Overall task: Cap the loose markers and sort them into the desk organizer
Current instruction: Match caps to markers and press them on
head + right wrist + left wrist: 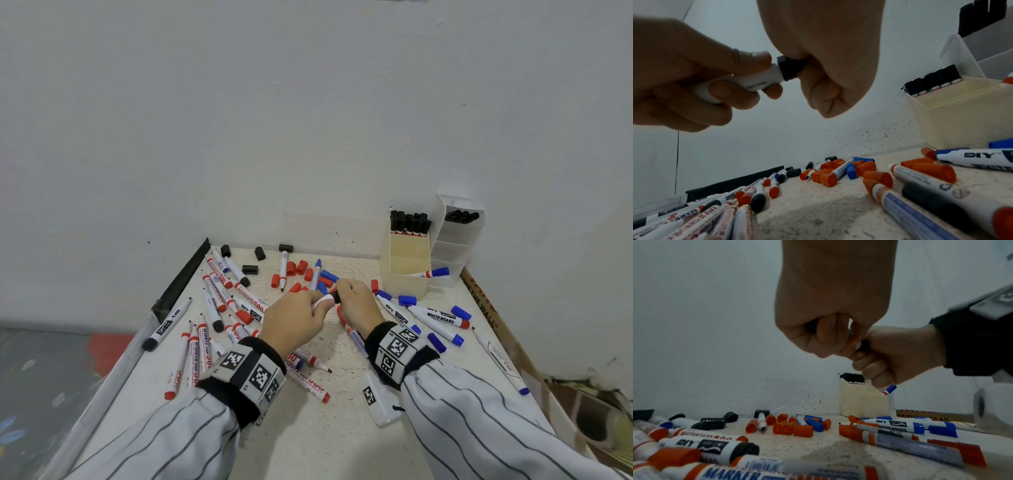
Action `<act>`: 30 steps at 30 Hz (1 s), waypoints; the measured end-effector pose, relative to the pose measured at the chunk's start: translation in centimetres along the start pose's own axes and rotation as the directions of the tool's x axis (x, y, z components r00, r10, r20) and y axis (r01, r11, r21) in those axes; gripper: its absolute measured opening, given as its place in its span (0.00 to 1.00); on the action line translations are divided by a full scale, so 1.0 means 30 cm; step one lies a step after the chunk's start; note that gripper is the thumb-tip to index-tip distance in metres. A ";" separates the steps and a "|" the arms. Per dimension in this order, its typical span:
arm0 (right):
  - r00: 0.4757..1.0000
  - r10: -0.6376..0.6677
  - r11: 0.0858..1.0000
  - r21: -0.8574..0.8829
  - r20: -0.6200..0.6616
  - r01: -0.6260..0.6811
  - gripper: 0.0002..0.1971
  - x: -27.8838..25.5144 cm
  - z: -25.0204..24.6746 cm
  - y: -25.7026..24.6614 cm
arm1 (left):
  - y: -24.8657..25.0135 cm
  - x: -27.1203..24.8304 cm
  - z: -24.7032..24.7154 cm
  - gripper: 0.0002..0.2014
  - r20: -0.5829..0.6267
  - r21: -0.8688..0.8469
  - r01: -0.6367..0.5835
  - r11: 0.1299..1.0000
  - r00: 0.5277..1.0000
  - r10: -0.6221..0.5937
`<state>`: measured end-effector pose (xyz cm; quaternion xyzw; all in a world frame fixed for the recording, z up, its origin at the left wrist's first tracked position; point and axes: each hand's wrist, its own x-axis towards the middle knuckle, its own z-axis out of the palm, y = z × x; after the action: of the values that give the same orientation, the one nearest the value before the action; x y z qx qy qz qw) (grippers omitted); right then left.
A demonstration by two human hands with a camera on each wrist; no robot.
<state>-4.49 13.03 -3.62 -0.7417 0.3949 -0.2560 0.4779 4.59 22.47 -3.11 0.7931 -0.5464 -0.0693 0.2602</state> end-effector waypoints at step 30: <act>0.981 -0.073 0.997 0.039 0.180 0.067 0.18 -0.012 -0.023 -0.014 | 0.021 -0.010 -0.038 0.17 0.217 -0.344 0.202 0.917 0.967 -0.132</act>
<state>-5.08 13.08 -2.97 -0.7676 0.3190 -0.2104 0.5145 4.40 22.95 -1.87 0.7648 -0.4765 -0.2663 0.3421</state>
